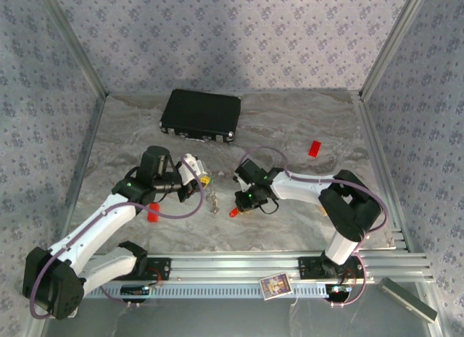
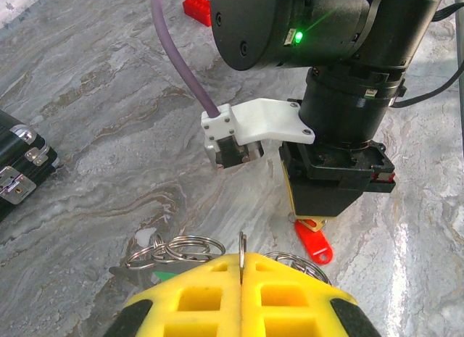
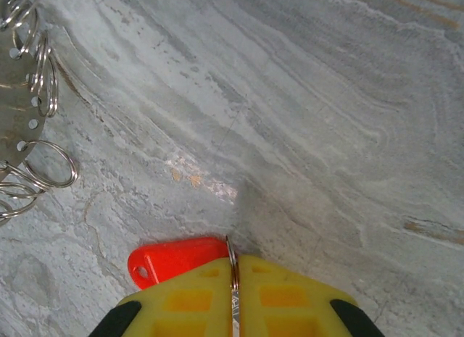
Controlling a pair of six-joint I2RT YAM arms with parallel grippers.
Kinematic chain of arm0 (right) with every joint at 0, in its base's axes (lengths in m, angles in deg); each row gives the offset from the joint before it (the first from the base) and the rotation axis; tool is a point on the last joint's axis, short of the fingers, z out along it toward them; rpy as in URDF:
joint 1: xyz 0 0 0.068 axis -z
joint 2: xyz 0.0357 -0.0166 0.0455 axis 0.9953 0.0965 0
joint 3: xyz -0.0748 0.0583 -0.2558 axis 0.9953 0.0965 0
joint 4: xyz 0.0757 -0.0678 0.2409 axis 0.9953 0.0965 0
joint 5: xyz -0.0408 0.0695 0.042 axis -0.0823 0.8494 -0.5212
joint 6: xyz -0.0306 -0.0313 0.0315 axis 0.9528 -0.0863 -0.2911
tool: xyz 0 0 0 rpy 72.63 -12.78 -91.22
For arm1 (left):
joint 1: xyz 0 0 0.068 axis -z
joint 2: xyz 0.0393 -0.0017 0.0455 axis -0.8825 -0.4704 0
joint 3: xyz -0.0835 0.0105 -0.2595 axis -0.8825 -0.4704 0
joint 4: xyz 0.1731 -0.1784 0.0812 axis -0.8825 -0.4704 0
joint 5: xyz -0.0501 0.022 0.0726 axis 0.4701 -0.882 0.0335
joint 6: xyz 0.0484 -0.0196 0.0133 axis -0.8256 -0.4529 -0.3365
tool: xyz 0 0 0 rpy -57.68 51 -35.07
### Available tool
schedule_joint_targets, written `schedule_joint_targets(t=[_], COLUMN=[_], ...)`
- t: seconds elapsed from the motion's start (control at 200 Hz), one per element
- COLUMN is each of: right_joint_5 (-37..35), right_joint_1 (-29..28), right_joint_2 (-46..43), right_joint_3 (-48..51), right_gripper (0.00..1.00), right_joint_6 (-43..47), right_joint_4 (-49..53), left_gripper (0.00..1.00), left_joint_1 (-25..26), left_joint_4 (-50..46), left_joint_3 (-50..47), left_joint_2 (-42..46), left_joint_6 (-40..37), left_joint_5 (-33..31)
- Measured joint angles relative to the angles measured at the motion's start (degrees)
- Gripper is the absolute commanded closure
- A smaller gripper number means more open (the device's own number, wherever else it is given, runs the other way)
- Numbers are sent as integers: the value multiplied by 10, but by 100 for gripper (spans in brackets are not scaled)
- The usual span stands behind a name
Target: Put the keys on the keyring
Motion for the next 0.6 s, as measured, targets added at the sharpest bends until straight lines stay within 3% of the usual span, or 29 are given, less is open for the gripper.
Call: schedule_joint_targets(t=[0.07,0.355,0.6], right_joint_5=[0,-5,-33], right_joint_1=[0,-3,-36], right_joint_2=[0,-14,-145], right_joint_3=[-1,-1,36], right_gripper=[100,100,100], right_joint_6=[-1,17,81], right_joint_4=[0,2,-41], left_gripper=[100,100,100], left_joint_1=[0,0,0], left_joint_4=[0,0,2], left_joint_3=[0,0,0], left_joint_2=[0,0,0], left_joint_6=[0,1,14], left_joint_5=[0,2,6])
